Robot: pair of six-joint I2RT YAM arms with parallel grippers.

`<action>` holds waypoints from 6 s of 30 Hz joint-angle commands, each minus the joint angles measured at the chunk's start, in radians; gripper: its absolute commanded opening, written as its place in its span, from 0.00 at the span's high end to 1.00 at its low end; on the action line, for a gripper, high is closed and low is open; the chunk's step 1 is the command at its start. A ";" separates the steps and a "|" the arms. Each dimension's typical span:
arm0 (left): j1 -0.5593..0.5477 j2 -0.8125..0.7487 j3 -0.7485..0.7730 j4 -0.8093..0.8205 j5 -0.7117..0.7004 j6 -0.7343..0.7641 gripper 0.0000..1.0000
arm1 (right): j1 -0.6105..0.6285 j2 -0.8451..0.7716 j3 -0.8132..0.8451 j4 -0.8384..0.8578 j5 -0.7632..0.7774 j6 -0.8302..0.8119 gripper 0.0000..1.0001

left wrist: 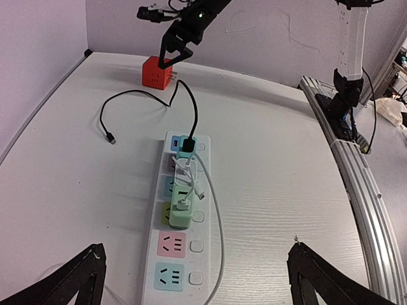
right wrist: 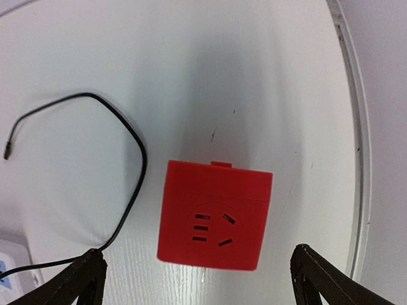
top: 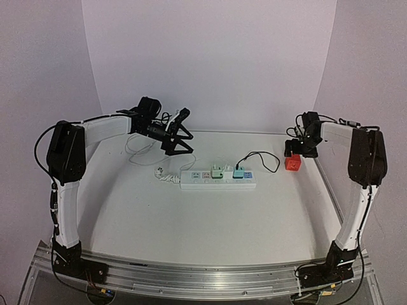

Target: Pull the plug off the socket

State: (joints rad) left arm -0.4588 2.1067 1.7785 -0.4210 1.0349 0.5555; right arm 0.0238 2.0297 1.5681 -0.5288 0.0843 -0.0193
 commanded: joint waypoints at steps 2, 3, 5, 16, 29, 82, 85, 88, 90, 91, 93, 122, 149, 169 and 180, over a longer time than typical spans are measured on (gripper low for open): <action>-0.072 0.023 0.076 -0.038 -0.068 0.138 0.01 | 0.012 -0.205 0.000 -0.008 -0.083 -0.017 0.02; -0.085 0.033 0.082 -0.044 -0.082 0.158 0.01 | 0.024 -0.238 -0.014 -0.008 -0.106 -0.010 0.02; -0.115 0.053 0.092 -0.049 -0.120 0.190 0.01 | 0.057 -0.293 -0.050 -0.005 -0.164 0.002 0.02; -0.211 0.222 0.205 -0.009 -0.300 0.218 0.08 | 0.307 -0.547 -0.493 0.515 -0.531 0.316 0.11; -0.229 0.324 0.280 0.022 -0.380 0.135 0.32 | 0.419 -0.414 -0.692 0.914 -0.549 0.530 0.36; -0.244 0.259 0.129 0.136 -0.345 0.169 1.00 | 0.627 -0.023 -0.509 0.798 0.084 0.310 1.00; -0.244 0.245 0.119 0.150 -0.337 0.164 1.00 | 0.628 0.003 -0.492 0.757 0.115 0.309 1.00; -0.243 0.236 0.126 0.161 -0.336 0.148 1.00 | 0.628 0.019 -0.480 0.707 0.126 0.310 1.00; -0.243 0.232 0.141 0.161 -0.328 0.138 1.00 | 0.630 0.024 -0.486 0.679 0.135 0.318 1.00; -0.243 0.229 0.146 0.159 -0.320 0.133 1.00 | 0.631 0.024 -0.491 0.667 0.137 0.325 1.00; -0.242 0.221 0.153 0.154 -0.301 0.128 1.00 | 0.633 0.025 -0.503 0.650 0.140 0.338 1.00; -0.220 0.207 0.268 0.010 -0.242 0.070 1.00 | 0.642 0.019 -0.486 0.503 0.082 0.378 1.00; -0.196 0.192 0.316 -0.043 -0.205 -0.482 1.00 | 0.642 -0.323 -0.478 0.656 -0.076 0.203 0.65; -0.151 0.158 0.237 0.085 0.027 -0.717 1.00 | 0.657 -0.270 -0.580 1.137 -0.132 0.144 0.36; -0.142 0.166 0.227 0.088 0.062 -0.743 1.00 | 0.690 -0.212 -0.562 1.147 -0.089 0.059 0.33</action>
State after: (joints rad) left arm -0.5982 2.3413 2.0127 -0.3850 1.0503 -0.1686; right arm 0.7015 1.7724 0.9791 0.5836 -0.0393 0.0946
